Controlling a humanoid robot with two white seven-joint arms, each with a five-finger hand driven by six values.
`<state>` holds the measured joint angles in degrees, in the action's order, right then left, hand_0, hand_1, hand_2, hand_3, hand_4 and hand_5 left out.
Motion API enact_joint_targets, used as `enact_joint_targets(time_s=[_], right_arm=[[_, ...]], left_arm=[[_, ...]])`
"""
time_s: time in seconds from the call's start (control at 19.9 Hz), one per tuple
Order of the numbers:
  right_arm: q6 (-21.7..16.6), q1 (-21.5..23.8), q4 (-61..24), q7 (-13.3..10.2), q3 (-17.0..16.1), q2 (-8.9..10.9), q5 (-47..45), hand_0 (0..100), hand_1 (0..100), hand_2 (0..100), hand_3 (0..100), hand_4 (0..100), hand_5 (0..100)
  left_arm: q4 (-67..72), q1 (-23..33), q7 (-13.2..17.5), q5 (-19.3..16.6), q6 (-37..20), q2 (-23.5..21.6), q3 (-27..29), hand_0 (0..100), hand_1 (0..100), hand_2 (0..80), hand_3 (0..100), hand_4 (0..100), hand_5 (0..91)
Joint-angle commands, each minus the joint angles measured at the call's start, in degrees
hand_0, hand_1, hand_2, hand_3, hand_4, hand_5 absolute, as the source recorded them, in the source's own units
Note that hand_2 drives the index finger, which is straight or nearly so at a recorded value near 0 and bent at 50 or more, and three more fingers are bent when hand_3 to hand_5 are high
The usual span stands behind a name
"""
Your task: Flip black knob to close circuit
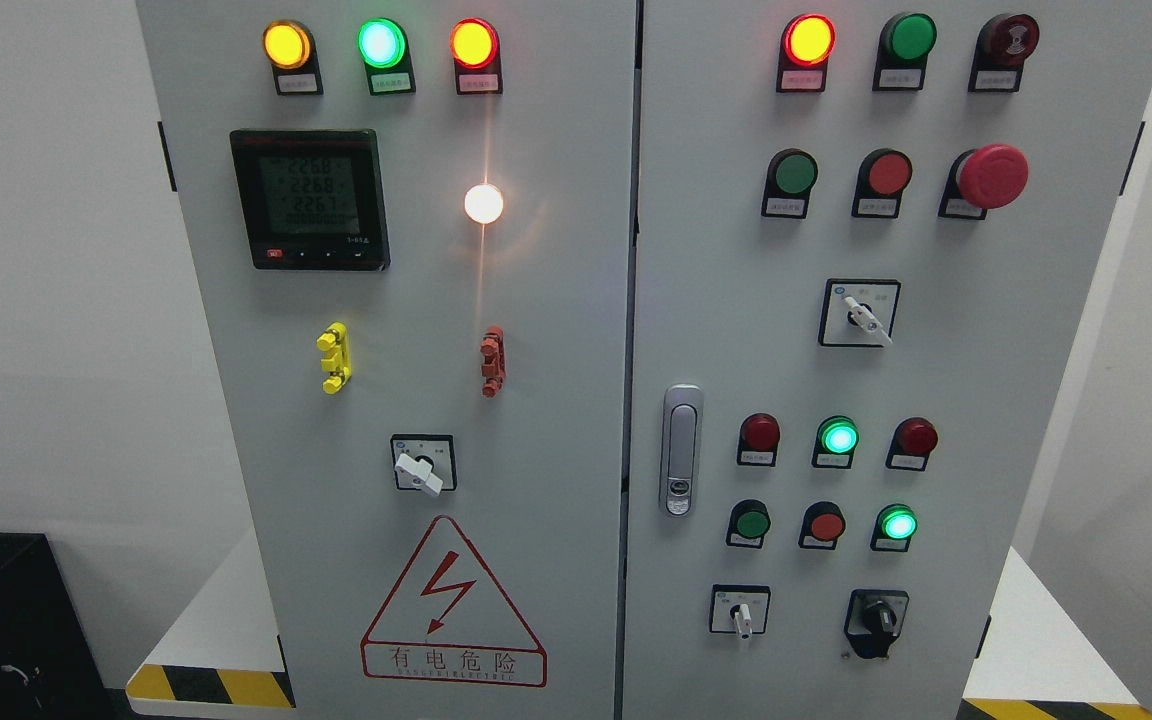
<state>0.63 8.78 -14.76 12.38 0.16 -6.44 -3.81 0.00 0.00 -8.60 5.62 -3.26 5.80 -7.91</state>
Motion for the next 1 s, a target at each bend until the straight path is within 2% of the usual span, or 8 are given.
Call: enact_joint_targets(time_s=[0.0, 0.35, 0.5, 0.75, 0.8, 0.95], right_arm=[[-0.1, -0.3, 0.3, 0.1, 0.6, -0.07, -1.2, 0, 6, 0, 0, 0, 0], [-0.8, -0.3, -0.2, 0.1, 0.5, -0.07, -1.2, 0, 6, 0, 0, 0, 0], [-3.4, -0.3, -0.6, -0.2, 0.5, -0.07, -1.0, 0, 6, 0, 0, 0, 0], [-3.6, 0.2, -7.4, -0.5, 0.3, -0.33, 2.7, 0, 6, 0, 0, 0, 0], [-3.5, 0.4, -9.0, -0.5, 0.1, -0.33, 4.1, 0, 6, 0, 3, 0, 0], [-3.6, 0.4, -12.7, -0.5, -1.6, -0.33, 6.7, 0, 5, 0, 6, 0, 0]], left_arm=[[-1.7, 1.3, 0.0, 0.0, 0.0, 0.0, 0.0, 12, 56, 0.0, 0, 0, 0.0], [-1.7, 1.3, 0.0, 0.0, 0.0, 0.0, 0.0, 12, 56, 0.0, 0, 0, 0.0], [-1.7, 1.2, 0.0, 0.0, 0.0, 0.0, 0.0, 12, 56, 0.0, 0, 0, 0.0], [-1.7, 1.3, 0.0, 0.0, 0.0, 0.0, 0.0, 12, 56, 0.0, 0, 0, 0.0], [-1.7, 1.3, 0.0, 0.0, 0.0, 0.0, 0.0, 12, 56, 0.0, 0, 0, 0.0], [-1.7, 1.3, 0.0, 0.0, 0.0, 0.0, 0.0, 12, 56, 0.0, 0, 0, 0.0]])
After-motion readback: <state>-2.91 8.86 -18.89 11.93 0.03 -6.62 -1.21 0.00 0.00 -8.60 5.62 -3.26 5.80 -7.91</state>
